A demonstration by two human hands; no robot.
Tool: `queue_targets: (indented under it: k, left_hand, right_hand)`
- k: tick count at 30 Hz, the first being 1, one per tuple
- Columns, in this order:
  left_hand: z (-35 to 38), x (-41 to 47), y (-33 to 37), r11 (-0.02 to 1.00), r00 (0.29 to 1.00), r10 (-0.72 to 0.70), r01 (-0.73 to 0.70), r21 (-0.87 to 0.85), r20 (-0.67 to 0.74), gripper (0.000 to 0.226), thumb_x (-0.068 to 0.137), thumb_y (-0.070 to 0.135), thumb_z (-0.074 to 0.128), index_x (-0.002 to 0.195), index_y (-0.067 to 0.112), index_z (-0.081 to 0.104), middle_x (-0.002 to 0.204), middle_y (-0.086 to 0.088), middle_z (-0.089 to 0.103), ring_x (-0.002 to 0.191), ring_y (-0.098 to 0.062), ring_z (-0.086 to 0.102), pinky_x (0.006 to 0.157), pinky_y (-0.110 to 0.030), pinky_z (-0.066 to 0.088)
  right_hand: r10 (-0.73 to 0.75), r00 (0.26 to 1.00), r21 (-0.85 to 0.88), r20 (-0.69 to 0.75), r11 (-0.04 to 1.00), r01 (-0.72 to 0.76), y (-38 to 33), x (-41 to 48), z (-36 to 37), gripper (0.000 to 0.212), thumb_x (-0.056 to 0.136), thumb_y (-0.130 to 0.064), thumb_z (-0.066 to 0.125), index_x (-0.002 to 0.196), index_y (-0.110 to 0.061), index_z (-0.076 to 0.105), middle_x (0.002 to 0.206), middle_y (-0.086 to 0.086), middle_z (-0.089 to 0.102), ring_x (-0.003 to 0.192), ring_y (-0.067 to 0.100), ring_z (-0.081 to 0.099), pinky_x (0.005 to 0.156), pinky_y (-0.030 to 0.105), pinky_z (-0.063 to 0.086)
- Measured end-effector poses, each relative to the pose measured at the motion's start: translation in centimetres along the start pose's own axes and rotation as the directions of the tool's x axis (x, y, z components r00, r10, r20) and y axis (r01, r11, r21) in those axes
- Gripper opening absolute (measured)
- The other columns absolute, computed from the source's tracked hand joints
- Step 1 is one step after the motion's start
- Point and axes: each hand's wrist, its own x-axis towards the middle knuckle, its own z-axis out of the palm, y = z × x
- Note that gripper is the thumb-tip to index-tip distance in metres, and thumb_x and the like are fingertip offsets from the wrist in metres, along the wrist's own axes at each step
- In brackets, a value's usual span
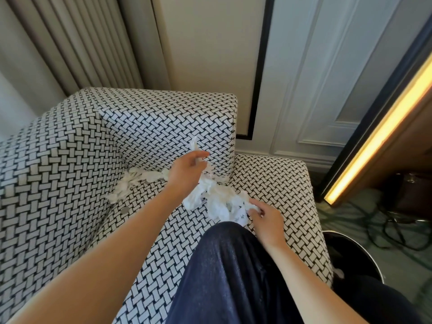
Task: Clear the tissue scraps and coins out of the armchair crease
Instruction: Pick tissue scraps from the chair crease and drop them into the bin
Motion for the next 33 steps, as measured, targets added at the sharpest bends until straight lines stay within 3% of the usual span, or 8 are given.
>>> queue_targets:
  k: [3, 6, 8, 11, 17, 22, 29, 33]
  left_hand:
    - [0.4, -0.4, 0.7, 1.0, 1.0, 0.008, -0.007, -0.014, 0.028, 0.033, 0.095, 0.013, 0.049, 0.126, 0.024, 0.057, 0.099, 0.016, 0.054, 0.063, -0.001, 0.039, 0.039, 0.001, 0.034]
    - [0.9, -0.8, 1.3, 1.0, 0.998, 0.005, -0.003, -0.026, 0.058, 0.036, 0.094, 0.013, 0.049, 0.127, 0.027, 0.056, 0.119, 0.011, 0.053, 0.067, -0.008, 0.046, 0.044, -0.002, 0.037]
    - [1.5, -1.0, 1.8, 0.998, 0.998, 0.001, 0.003, -0.058, 0.069, 0.037, 0.094, 0.014, 0.049, 0.126, 0.029, 0.057, 0.128, 0.004, 0.055, 0.08, -0.018, 0.051, 0.065, -0.015, 0.051]
    - [2.6, -1.5, 2.6, 0.989, 0.995, -0.027, 0.04, -0.141, 0.094, 0.035, 0.093, 0.012, 0.05, 0.123, 0.028, 0.059, 0.129, -0.008, 0.055, 0.103, -0.021, 0.058, 0.097, -0.04, 0.049]
    - [6.9, -2.3, 4.9, 0.944, 0.976, -0.038, 0.105, -0.312, 0.213, 0.034, 0.093, 0.004, 0.05, 0.124, 0.017, 0.059, 0.108, -0.009, 0.058, 0.101, -0.02, 0.061, 0.092, -0.032, 0.052]
    - [11.4, -3.3, 7.0, 0.921, 0.955, -0.006, 0.121, -0.371, 0.296, 0.035, 0.094, 0.002, 0.048, 0.124, 0.016, 0.058, 0.111, -0.005, 0.059, 0.102, -0.015, 0.061, 0.092, -0.03, 0.052]
    - [17.4, -4.9, 8.7, 0.88, 0.91, -0.016, 0.209, -0.426, 0.414, 0.037, 0.093, 0.0, 0.048, 0.127, 0.013, 0.057, 0.115, -0.006, 0.059, 0.106, -0.017, 0.061, 0.094, -0.031, 0.052]
    - [20.0, -5.3, 8.9, 0.871, 0.885, -0.014, 0.239, -0.43, 0.465, 0.039, 0.093, -0.001, 0.05, 0.128, 0.014, 0.056, 0.12, -0.006, 0.06, 0.11, -0.017, 0.06, 0.096, -0.032, 0.051]
  right_hand:
    - [-0.002, 0.998, 0.032, -0.06, 0.999, 0.004, 0.2, -0.1, -0.9, 0.027, 0.094, -0.008, 0.052, 0.117, -0.01, 0.066, 0.12, 0.002, 0.065, 0.111, 0.015, 0.058, 0.093, 0.015, 0.034]
    - [-0.008, 0.995, 0.041, -0.099, 0.999, 0.012, 0.2, -0.1, -2.1, 0.027, 0.093, -0.007, 0.053, 0.117, -0.008, 0.066, 0.114, 0.0, 0.066, 0.097, 0.006, 0.056, 0.083, 0.001, 0.033]
    - [-0.019, 0.991, 0.049, -0.13, 0.998, 0.026, 0.4, 0.0, -3.0, 0.024, 0.093, -0.008, 0.053, 0.113, -0.01, 0.067, 0.106, -0.002, 0.067, 0.087, 0.002, 0.056, 0.072, -0.003, 0.036]
    - [-0.027, 0.986, 0.08, -0.162, 0.996, 0.04, 0.9, 0.0, -4.5, 0.021, 0.092, -0.012, 0.053, 0.107, -0.015, 0.068, 0.095, -0.006, 0.068, 0.082, 0.003, 0.06, 0.073, 0.01, 0.045]
    - [0.064, 0.97, 0.193, -0.233, 0.981, -0.019, 2.6, -0.5, -9.0, 0.018, 0.09, -0.014, 0.055, 0.1, -0.016, 0.07, 0.089, -0.004, 0.068, 0.087, 0.011, 0.061, 0.08, 0.027, 0.048]
    - [0.124, 0.942, 0.235, -0.312, 0.971, -0.05, 4.9, -1.4, -13.1, 0.015, 0.089, -0.015, 0.056, 0.094, -0.015, 0.07, 0.087, -0.002, 0.068, 0.085, 0.012, 0.061, 0.075, 0.024, 0.046]
    - [0.375, 0.793, 0.331, -0.48, 0.915, -0.232, 10.4, -2.0, -17.9, 0.02, 0.087, -0.011, 0.051, 0.088, -0.02, 0.069, 0.085, -0.004, 0.068, 0.086, 0.017, 0.066, 0.088, 0.042, 0.053]
    - [0.426, 0.754, 0.202, -0.5, 0.904, -0.376, 13.2, -2.1, -19.7, 0.024, 0.088, -0.011, 0.047, 0.098, -0.013, 0.069, 0.099, 0.002, 0.066, 0.097, 0.021, 0.057, 0.084, 0.031, 0.042]
